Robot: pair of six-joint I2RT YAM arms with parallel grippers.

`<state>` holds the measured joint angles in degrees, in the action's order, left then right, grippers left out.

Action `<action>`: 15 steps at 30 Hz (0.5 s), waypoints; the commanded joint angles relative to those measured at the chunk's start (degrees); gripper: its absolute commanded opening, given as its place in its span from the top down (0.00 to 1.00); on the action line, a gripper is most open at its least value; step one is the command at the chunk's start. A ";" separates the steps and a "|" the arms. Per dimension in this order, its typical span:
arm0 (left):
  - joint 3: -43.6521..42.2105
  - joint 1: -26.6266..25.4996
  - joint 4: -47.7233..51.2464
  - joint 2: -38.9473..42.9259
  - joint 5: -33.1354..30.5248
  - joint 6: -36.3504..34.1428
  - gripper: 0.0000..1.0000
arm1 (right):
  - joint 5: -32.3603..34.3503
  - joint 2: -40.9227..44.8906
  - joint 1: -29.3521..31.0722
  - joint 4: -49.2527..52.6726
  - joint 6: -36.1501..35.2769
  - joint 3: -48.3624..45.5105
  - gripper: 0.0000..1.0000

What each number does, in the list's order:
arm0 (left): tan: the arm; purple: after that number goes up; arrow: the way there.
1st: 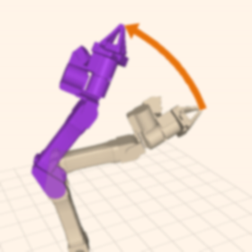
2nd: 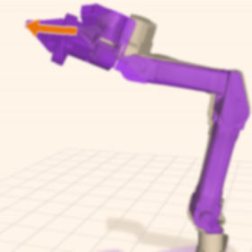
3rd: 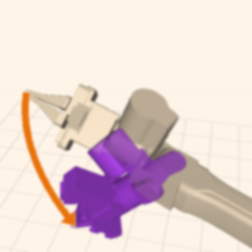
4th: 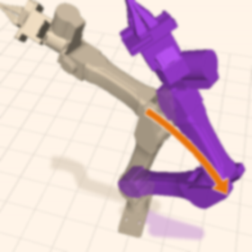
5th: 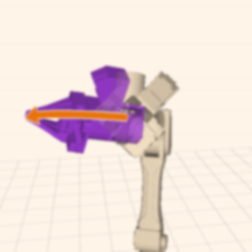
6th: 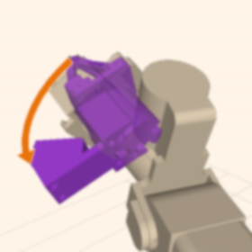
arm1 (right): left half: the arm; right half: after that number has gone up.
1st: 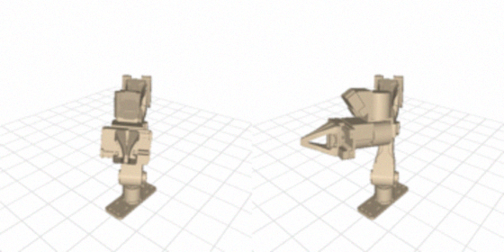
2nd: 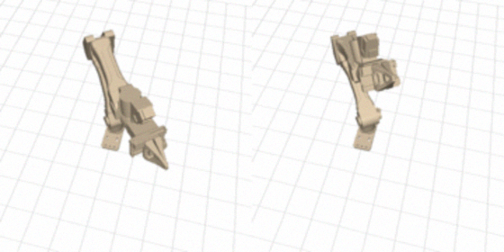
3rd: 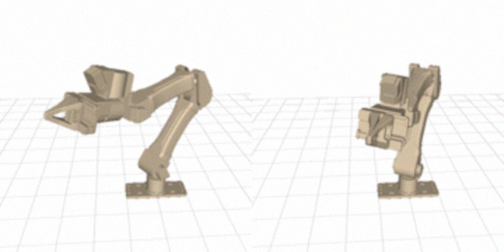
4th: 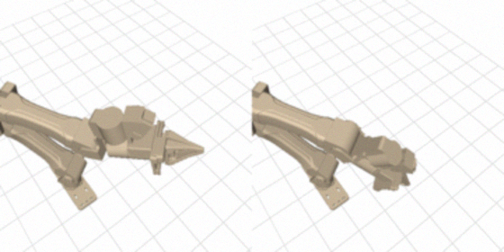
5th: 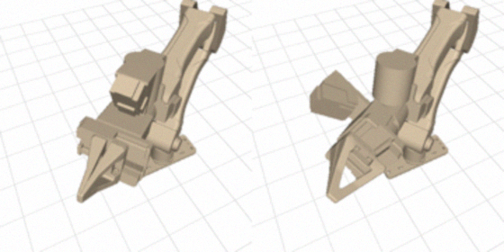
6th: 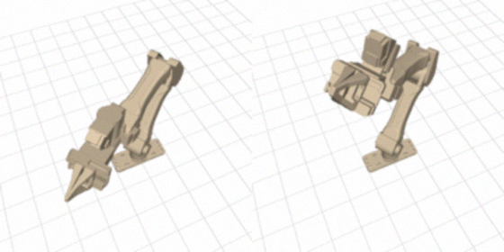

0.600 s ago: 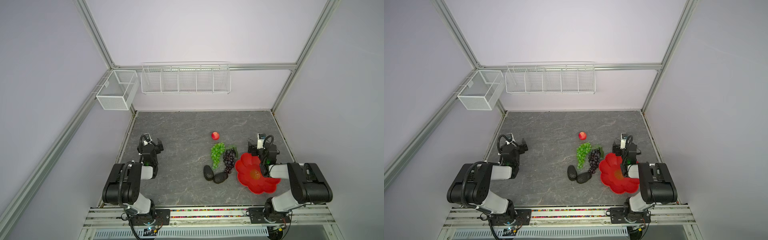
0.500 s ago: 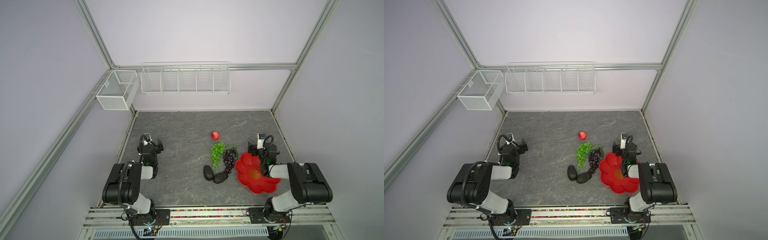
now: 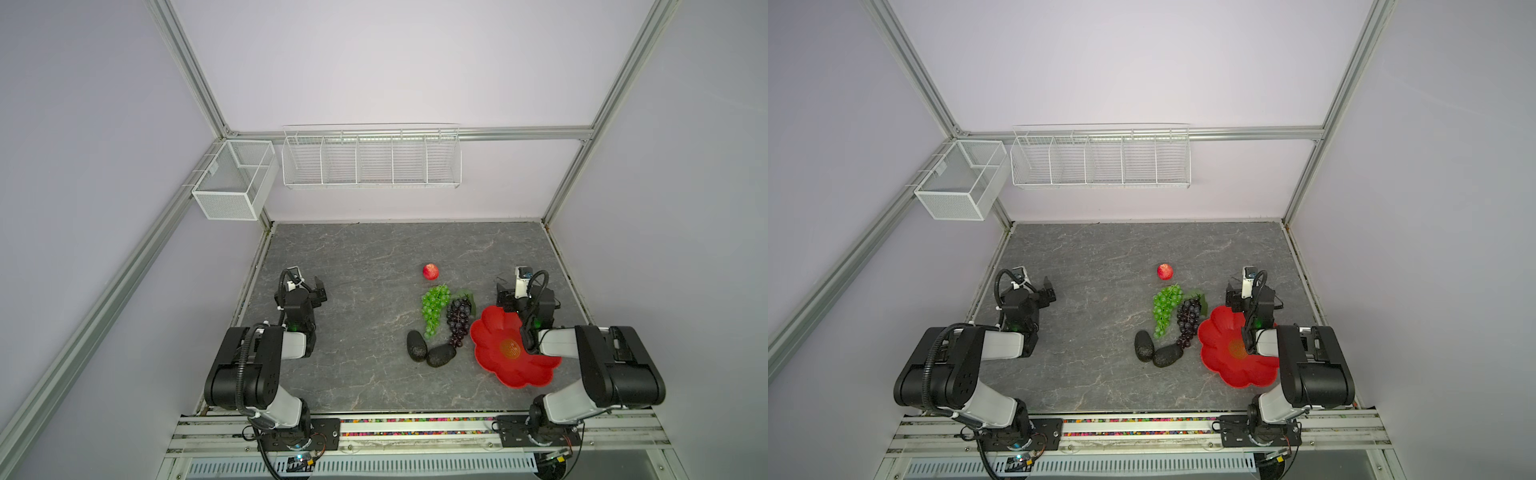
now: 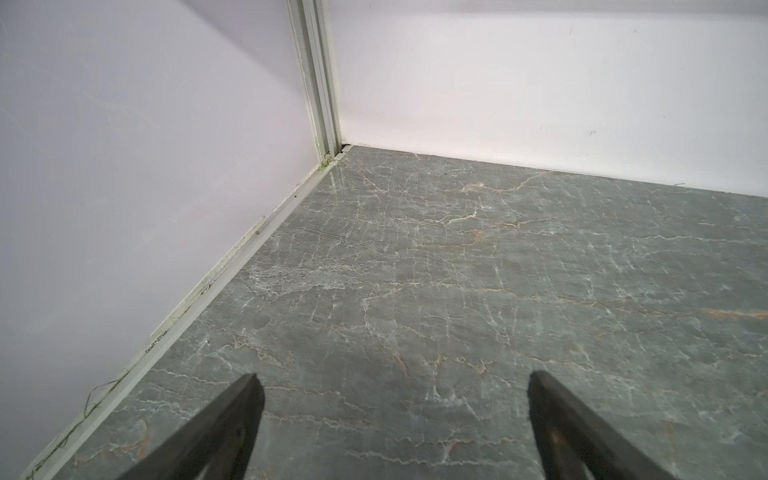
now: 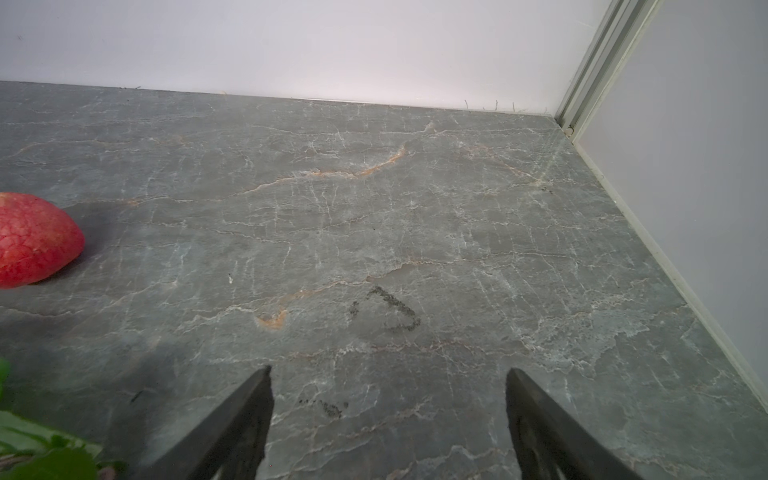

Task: Place and organize the fake fruits in the fruit bowl
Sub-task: 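Raise both arms from the rest pose toward the fruit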

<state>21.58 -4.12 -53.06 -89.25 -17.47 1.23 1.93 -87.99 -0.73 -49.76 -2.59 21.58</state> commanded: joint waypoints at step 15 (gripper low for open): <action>-8.20 -2.30 -7.86 10.60 0.66 -3.20 0.01 | 4.90 16.66 0.35 -0.06 2.59 -7.59 0.12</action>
<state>16.08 -4.40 -57.10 -85.34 -17.12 0.93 4.12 -81.45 -0.64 -50.70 -1.37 16.56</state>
